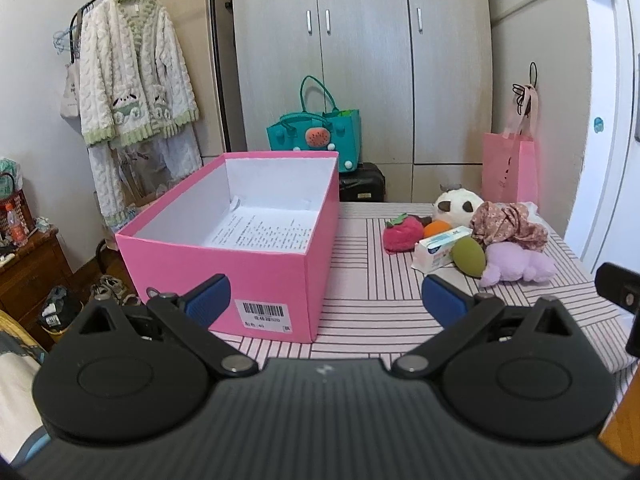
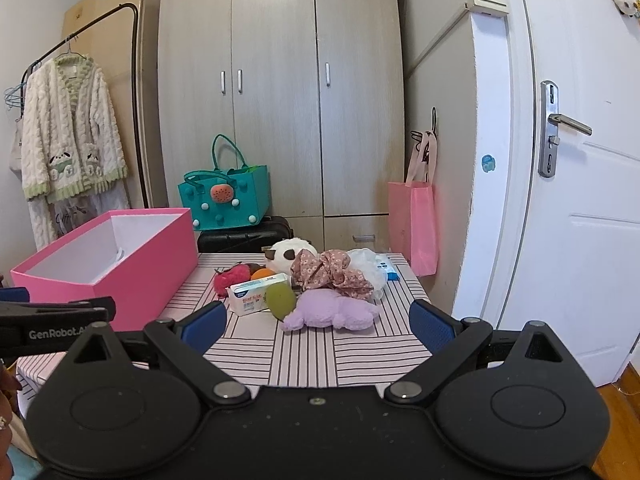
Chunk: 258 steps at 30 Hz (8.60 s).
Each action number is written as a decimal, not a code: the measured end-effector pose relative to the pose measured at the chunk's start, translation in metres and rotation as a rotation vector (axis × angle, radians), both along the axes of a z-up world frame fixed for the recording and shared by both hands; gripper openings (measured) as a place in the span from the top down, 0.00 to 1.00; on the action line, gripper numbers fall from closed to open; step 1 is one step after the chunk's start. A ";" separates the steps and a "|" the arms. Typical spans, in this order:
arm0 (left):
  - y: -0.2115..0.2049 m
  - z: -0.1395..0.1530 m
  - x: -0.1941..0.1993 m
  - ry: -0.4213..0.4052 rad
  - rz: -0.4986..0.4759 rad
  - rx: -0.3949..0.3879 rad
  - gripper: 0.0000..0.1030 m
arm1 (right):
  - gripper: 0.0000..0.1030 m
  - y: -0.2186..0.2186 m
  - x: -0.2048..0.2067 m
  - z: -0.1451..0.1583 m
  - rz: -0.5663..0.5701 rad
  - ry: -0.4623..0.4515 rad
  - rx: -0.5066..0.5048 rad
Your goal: Organize soft objects
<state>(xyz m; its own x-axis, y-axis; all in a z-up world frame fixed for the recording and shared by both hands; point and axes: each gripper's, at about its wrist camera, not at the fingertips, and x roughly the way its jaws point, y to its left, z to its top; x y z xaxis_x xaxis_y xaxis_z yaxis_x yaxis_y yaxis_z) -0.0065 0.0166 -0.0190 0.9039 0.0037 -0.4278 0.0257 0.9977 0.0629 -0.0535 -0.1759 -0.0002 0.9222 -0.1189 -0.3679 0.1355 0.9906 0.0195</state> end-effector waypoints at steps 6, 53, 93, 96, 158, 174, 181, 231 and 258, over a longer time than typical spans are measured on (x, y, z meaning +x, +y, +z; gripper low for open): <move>-0.001 0.001 0.000 0.000 0.000 0.003 0.00 | 0.03 0.001 -0.001 -0.001 0.000 0.005 -0.005; -0.048 0.033 0.056 0.017 -0.396 -0.068 0.02 | 0.03 -0.072 0.062 -0.009 0.213 0.030 0.023; -0.171 -0.067 0.221 0.490 -0.645 -0.149 0.32 | 0.61 -0.106 0.177 -0.100 0.320 0.270 0.039; -0.164 -0.064 0.221 0.496 -0.643 -0.195 0.30 | 0.75 -0.109 0.171 -0.096 0.316 0.258 0.045; -0.136 -0.081 0.197 0.609 -0.564 -0.340 0.59 | 0.38 -0.103 0.168 -0.093 0.505 0.302 -0.103; -0.104 -0.035 0.146 0.601 -0.562 -0.251 0.58 | 0.46 -0.067 0.132 -0.053 0.524 0.357 -0.017; -0.057 -0.022 0.127 0.699 -0.503 -0.284 0.58 | 0.46 -0.023 0.115 -0.035 0.601 0.425 -0.011; 0.132 0.009 0.343 0.507 -0.092 -0.341 0.57 | 0.46 0.189 0.384 0.000 0.841 0.395 -0.241; 0.113 0.034 0.265 0.268 -0.145 -0.146 0.43 | 0.36 0.142 0.277 0.038 0.667 0.244 -0.103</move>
